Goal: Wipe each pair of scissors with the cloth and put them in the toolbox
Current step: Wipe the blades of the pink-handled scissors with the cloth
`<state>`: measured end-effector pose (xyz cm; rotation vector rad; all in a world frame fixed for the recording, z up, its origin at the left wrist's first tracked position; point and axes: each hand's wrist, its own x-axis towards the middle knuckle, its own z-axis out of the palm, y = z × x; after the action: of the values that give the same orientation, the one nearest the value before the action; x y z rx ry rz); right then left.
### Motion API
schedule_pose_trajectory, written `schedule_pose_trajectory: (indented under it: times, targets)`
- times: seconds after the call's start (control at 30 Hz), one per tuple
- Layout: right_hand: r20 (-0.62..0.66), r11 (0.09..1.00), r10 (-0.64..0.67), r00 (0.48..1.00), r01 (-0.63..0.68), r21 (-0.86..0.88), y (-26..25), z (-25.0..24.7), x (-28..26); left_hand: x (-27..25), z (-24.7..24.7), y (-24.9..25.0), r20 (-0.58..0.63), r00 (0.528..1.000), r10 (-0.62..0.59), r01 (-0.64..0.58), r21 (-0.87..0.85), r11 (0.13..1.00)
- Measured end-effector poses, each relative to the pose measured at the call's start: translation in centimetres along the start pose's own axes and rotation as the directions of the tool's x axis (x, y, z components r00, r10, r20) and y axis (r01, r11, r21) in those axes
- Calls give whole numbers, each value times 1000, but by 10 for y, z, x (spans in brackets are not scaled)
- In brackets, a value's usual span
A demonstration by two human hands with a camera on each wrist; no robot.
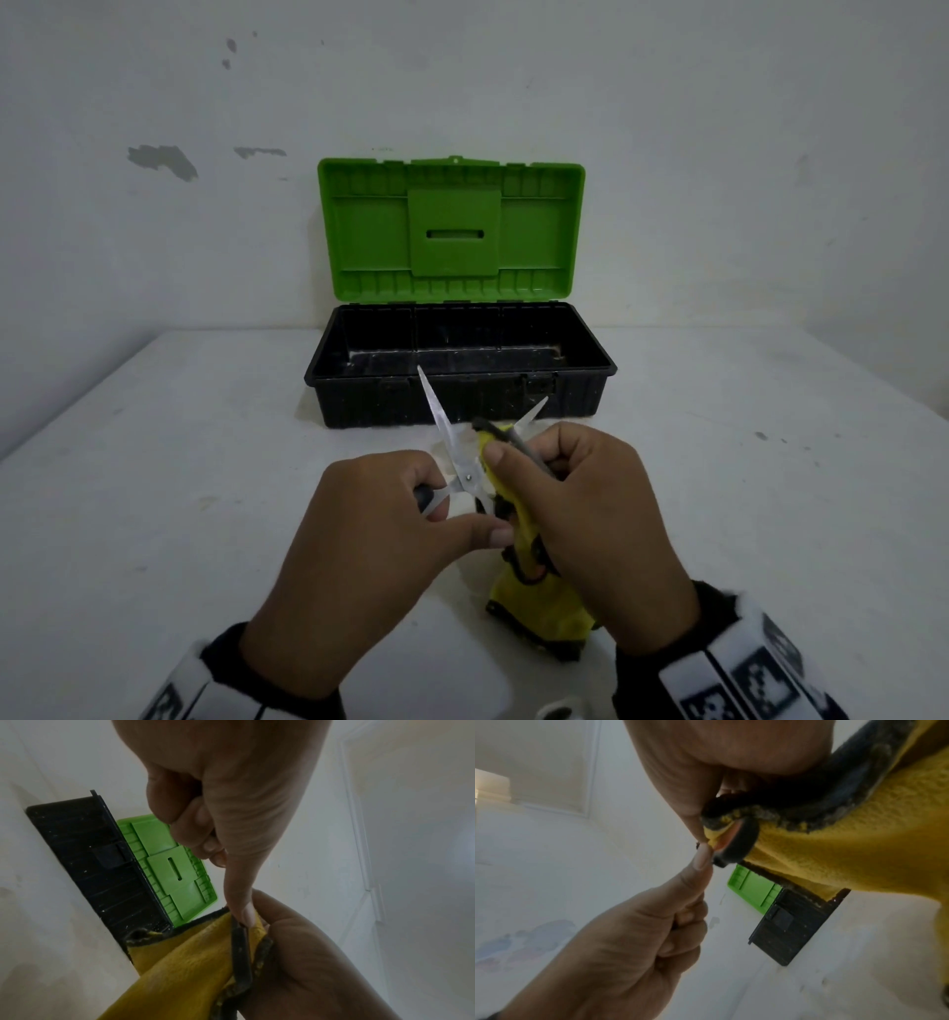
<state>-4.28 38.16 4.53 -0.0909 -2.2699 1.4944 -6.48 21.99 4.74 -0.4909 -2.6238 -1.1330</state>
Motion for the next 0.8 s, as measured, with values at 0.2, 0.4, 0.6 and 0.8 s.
schedule_pose_trajectory:
  times: [0.2, 0.4, 0.6, 0.8]
  targets:
    - [-133, 999, -19, 991, 24, 31, 6, -9, 13, -2, -2, 1, 21, 1000, -2, 3, -59, 998]
    - [-60, 1000, -22, 998, 22, 1, 5, -6, 9, -2, -5, 3, 27, 1000, -12, 13, -47, 999]
    - [-81, 999, -12, 997, 14, 33, 7, -6, 10, -2, -4, 5, 31, 999, -33, 34, -52, 998]
    - [-141, 999, -11, 990, 15, 30, 9, -14, 23, -5, -5, 7, 37, 999, -20, 22, -38, 999]
